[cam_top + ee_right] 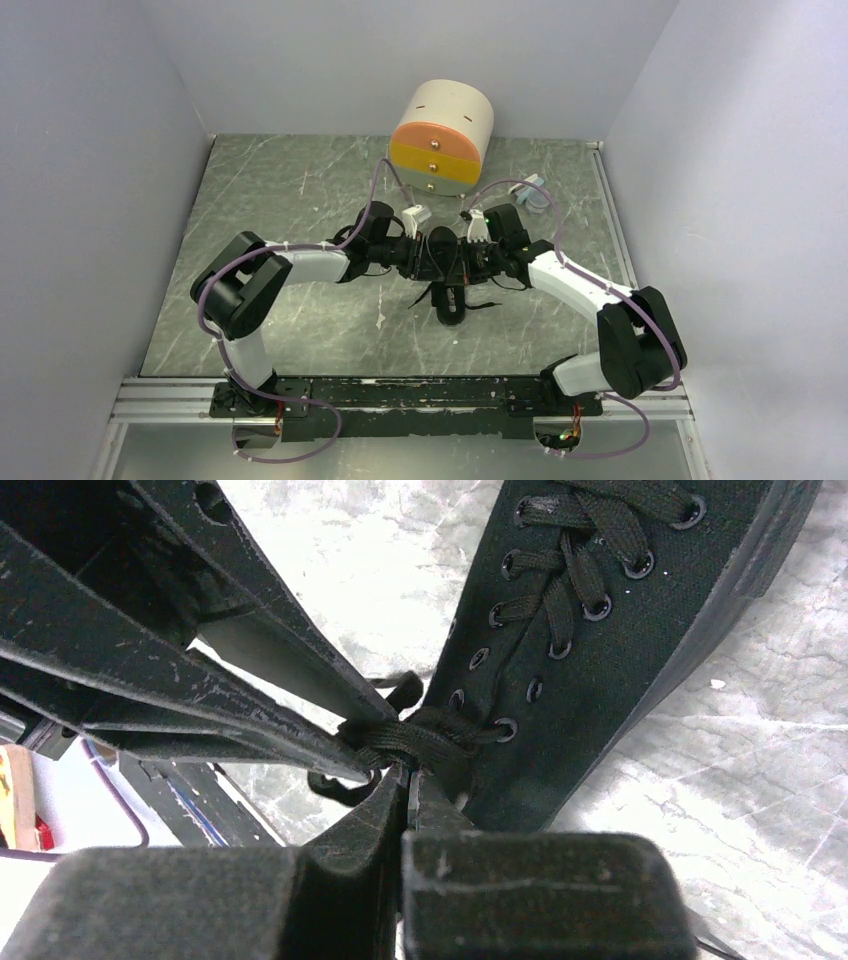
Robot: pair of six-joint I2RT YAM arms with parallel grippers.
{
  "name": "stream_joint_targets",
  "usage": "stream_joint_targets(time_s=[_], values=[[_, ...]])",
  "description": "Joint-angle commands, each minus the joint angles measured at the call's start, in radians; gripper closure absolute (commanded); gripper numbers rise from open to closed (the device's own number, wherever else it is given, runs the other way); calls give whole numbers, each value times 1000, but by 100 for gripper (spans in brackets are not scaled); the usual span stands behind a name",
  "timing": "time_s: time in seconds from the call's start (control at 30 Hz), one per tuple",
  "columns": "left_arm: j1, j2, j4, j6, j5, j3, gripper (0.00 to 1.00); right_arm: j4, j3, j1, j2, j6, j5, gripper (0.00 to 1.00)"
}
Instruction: Tie the shoes
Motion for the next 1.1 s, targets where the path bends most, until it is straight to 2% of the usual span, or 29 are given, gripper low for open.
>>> stream_joint_targets(time_s=[0.0, 0.13, 0.4, 0.57, 0.6, 0.67, 0.73, 0.83, 0.93, 1.07], values=[[-5, 10, 68, -12, 18, -23, 70, 23, 20, -4, 19, -10, -21, 100], [-7, 17, 61, -7, 16, -20, 65, 28, 25, -4, 18, -10, -16, 100], [-27, 65, -16, 40, -9, 46, 68, 37, 16, -4, 5, -1, -32, 100], [-26, 69, -76, 69, -74, 80, 83, 5, 24, -4, 15, -16, -39, 100], [-27, 66, -93, 77, -88, 86, 89, -9, 28, -5, 13, -22, -38, 99], [-26, 60, -117, 91, -116, 90, 95, -44, 40, -5, 2, -40, -36, 91], [-25, 51, -121, 101, -127, 84, 95, -86, 54, -7, -18, -56, -12, 78], [-25, 35, -115, 105, -133, 75, 95, -150, 85, -31, -57, -81, 50, 69], [-23, 20, -116, 109, -132, 65, 95, -163, 102, -85, -78, -96, 76, 66], [-22, 2, -95, 101, -123, 44, 95, -141, 138, -105, -27, -135, 23, 67]])
